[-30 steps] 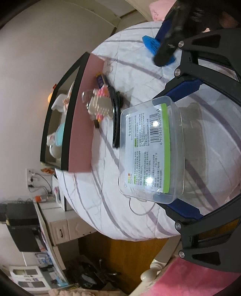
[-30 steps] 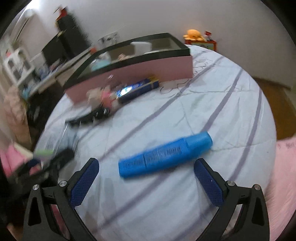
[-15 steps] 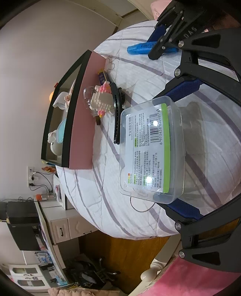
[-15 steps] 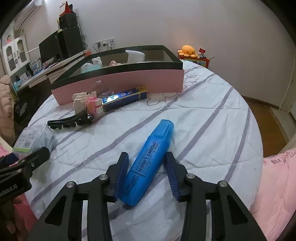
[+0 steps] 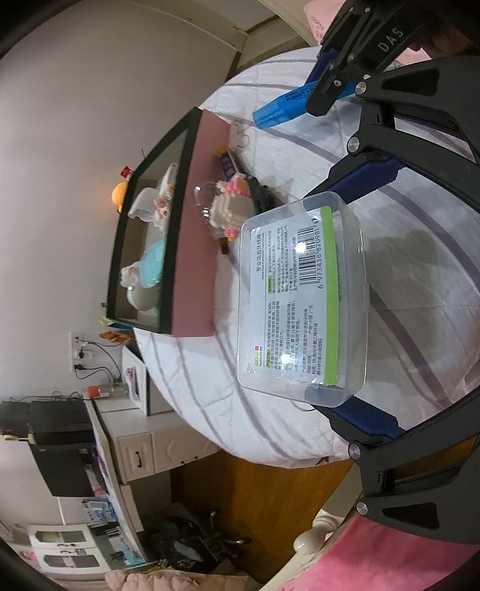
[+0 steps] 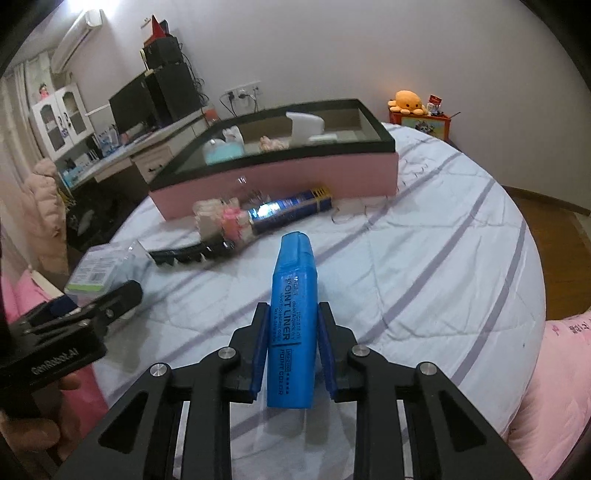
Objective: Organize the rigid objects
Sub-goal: 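Lower the clear box and highlighter into the pink box, open both tools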
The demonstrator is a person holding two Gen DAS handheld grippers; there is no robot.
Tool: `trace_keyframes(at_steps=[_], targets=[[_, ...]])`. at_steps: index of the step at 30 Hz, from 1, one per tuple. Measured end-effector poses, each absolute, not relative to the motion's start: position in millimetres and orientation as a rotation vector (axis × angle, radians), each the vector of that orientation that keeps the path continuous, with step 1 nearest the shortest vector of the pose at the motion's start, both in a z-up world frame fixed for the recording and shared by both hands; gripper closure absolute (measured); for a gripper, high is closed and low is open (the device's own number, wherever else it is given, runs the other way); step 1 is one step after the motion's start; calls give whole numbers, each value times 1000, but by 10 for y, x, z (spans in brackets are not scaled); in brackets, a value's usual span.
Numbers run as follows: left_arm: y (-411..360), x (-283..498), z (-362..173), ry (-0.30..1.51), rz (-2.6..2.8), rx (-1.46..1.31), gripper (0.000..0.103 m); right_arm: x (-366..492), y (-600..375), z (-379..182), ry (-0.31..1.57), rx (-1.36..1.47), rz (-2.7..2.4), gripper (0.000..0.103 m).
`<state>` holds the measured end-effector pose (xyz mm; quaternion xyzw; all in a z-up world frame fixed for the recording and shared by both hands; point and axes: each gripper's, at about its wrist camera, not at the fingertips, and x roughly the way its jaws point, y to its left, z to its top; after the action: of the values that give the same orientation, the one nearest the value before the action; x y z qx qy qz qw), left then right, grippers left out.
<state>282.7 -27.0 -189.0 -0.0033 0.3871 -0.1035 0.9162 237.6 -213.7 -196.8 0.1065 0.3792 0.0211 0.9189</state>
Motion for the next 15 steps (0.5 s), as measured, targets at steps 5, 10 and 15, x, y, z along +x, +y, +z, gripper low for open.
trace_keyframes(at_steps=[5,10,15], targets=[[-282,2927,-1642,749,-219,-6,8,2474,-2148,-1682,723,229,89,78],[-331,3188,-1316,680,-227,-13,8,2734,-2220,-1328,653,215,118,78],[-459,3554,-1123,642,-225,-9,8,3096,-2307,-1081,619,192,126,78]])
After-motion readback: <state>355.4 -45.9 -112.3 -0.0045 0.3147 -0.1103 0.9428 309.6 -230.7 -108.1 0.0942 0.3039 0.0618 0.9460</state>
